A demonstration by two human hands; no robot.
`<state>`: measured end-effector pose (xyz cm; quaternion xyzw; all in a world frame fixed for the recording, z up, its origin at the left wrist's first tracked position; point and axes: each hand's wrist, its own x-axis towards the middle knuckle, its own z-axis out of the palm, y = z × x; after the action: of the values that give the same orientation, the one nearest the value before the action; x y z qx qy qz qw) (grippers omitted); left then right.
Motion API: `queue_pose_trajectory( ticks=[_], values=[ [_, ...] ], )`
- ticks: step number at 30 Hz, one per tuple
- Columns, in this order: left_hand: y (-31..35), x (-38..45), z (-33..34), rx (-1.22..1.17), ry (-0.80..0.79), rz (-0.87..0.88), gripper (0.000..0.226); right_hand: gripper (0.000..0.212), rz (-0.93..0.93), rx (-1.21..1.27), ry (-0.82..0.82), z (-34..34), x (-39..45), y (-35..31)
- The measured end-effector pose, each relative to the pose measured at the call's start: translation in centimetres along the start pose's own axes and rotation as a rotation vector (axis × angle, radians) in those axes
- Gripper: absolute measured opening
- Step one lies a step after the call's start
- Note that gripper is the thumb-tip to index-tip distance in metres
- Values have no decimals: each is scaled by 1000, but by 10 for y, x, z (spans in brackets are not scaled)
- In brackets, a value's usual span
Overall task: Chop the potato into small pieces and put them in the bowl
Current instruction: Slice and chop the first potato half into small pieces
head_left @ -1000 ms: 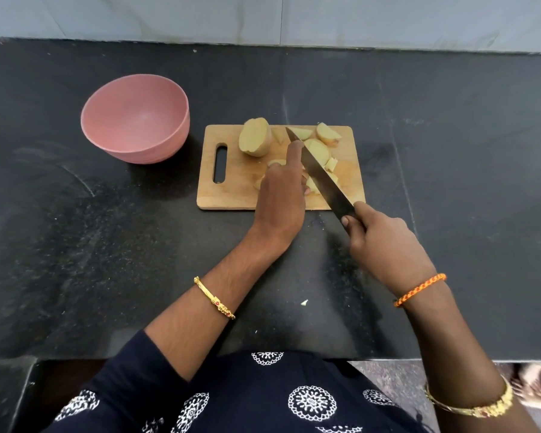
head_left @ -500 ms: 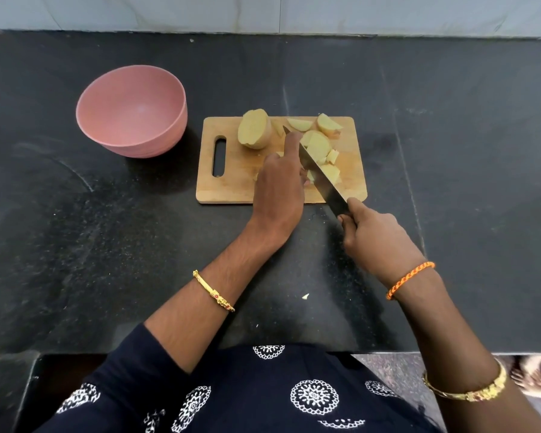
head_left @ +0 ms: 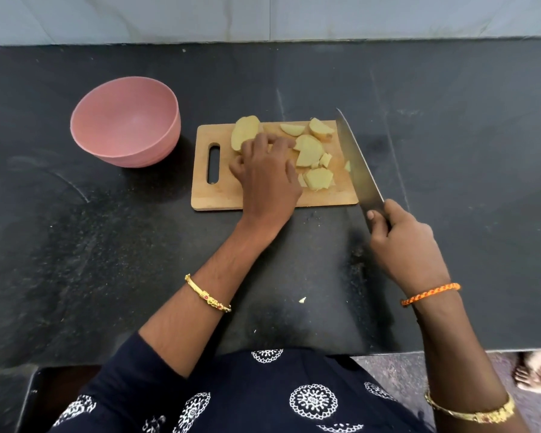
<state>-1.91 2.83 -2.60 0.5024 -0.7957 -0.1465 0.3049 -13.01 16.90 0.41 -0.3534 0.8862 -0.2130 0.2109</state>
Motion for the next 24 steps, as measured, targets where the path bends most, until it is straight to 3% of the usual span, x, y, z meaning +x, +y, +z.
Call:
queue_pose_trajectory(
  ticks=[3, 14, 24],
  values=[
    [-10, -1, 1, -68, 17, -48, 28, 22, 54, -37, -22, 7, -2, -1],
    [-11, 1, 16, -352, -4, 68, 31, 14, 2, -124, -90, 34, -27, -34],
    [-11, 8, 7, -332, 54, 114, 34, 9, -107, -191, 14, 43, -29, -32]
  ],
)
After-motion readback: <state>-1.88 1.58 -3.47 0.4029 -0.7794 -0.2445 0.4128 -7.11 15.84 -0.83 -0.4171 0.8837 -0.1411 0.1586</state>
